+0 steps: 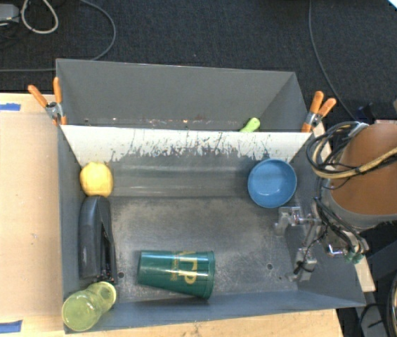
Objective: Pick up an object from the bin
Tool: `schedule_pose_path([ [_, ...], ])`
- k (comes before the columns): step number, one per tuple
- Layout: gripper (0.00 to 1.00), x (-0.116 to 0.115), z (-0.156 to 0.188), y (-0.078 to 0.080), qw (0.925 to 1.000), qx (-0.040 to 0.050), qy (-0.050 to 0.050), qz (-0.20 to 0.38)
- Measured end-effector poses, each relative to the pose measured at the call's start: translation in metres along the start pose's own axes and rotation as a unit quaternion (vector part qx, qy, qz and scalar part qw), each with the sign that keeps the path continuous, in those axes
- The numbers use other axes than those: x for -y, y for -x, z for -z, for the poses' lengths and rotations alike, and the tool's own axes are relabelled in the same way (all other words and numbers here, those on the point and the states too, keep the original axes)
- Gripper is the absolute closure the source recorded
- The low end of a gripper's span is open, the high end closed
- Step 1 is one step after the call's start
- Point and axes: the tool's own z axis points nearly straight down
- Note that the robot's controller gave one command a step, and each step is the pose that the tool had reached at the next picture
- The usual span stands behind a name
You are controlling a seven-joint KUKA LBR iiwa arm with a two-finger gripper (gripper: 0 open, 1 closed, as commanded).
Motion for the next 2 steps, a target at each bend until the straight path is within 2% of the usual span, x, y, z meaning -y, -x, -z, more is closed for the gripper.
schedule_pose_path([
  [1,0.00,0.000,0.000,0.000,1.0000,0.0000,0.000,0.000],
  [2,0.00,-0.027,-0.023,0.050,0.9957,0.0011,0.000,0.093],
])
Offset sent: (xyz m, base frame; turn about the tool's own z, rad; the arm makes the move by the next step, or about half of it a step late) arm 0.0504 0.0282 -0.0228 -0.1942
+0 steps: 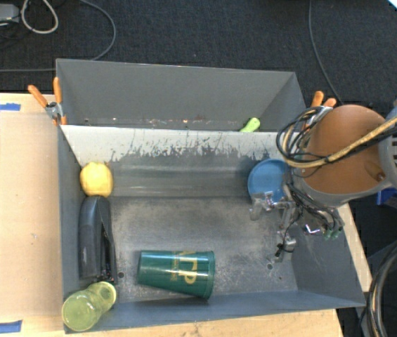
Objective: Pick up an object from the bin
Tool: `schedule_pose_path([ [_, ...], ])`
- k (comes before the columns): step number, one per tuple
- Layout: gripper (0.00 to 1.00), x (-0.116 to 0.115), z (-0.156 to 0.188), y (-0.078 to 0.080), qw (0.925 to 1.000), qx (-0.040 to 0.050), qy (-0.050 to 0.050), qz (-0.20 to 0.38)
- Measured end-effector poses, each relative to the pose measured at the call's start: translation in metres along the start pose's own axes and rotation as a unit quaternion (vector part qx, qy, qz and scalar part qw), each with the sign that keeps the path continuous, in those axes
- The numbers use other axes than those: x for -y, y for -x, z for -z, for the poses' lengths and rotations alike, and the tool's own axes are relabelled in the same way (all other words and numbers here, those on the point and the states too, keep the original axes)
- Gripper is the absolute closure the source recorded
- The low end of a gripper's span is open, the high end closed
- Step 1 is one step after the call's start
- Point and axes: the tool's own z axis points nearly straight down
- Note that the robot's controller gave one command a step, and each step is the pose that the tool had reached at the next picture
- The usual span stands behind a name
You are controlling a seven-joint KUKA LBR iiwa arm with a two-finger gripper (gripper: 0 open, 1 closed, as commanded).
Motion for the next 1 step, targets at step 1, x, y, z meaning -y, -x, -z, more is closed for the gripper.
schedule_pose_path([
  [1,0.00,0.0830,-0.0645,-0.0446,0.9999,-0.0040,0.000,0.010],
])
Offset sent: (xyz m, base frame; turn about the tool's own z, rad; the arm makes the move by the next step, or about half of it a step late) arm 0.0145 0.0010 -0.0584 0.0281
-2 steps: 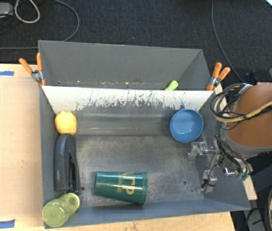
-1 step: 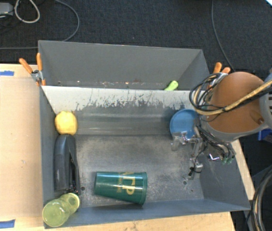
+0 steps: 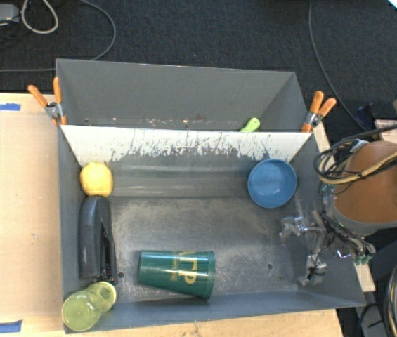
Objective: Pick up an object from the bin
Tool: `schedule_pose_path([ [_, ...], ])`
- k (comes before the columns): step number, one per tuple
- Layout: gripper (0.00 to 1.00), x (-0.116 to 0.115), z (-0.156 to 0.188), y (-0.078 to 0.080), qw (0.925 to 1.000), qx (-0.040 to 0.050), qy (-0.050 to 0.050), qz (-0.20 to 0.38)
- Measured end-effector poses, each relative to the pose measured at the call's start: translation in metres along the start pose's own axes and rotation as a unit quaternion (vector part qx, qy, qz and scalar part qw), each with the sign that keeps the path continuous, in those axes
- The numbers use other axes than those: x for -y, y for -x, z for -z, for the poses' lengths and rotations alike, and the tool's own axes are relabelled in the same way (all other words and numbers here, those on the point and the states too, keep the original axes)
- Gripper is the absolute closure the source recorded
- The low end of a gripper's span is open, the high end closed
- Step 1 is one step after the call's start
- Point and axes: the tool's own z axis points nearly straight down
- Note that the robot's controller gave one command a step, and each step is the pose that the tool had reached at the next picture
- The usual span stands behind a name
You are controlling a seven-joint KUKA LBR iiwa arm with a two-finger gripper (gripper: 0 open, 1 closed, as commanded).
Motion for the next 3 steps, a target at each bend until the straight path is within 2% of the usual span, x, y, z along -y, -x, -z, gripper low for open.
schedule_pose_path([
  [1,0.00,-0.086,0.006,0.064,0.9997,0.0090,0.003,-0.021],
  [2,0.00,0.009,-0.027,0.035,0.9998,0.0021,-0.001,-0.017],
  [3,0.00,-0.075,-0.030,0.040,0.9999,0.0053,0.004,-0.013],
])
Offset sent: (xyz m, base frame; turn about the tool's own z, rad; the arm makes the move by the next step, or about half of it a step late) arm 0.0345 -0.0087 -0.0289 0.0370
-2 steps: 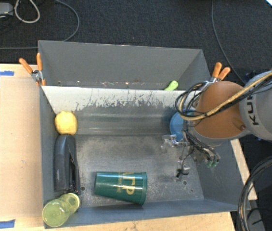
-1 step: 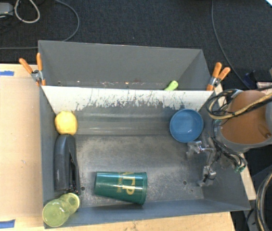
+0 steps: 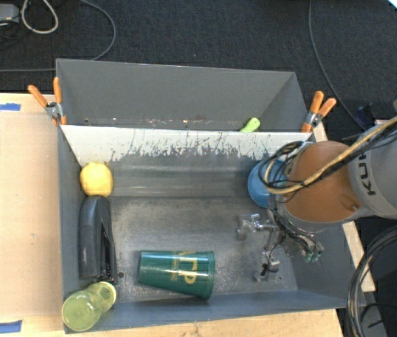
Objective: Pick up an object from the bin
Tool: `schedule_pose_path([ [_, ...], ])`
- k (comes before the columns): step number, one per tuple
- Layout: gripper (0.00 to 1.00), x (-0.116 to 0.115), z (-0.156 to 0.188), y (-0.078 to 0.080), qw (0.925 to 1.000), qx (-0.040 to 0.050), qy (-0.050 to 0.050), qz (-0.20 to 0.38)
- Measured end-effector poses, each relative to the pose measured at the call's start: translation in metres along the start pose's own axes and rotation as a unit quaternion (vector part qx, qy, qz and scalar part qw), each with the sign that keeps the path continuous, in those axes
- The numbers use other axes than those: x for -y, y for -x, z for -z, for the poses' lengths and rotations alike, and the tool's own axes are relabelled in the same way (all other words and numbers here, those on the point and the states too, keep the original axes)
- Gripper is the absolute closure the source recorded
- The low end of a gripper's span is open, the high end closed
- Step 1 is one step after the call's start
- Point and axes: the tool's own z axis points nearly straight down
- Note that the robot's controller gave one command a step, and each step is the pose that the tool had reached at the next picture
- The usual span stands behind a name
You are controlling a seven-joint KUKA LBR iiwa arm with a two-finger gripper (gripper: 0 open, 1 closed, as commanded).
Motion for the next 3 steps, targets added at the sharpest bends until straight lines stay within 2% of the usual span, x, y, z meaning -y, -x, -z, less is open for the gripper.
schedule_pose_path([
  [1,0.00,0.068,0.002,0.072,0.9992,-0.0016,-0.003,-0.041],
  [2,0.00,0.073,0.002,0.012,0.9954,-0.0038,0.002,-0.096],
  [3,1.00,0.078,0.006,0.065,0.9774,0.0028,-0.004,-0.212],
])
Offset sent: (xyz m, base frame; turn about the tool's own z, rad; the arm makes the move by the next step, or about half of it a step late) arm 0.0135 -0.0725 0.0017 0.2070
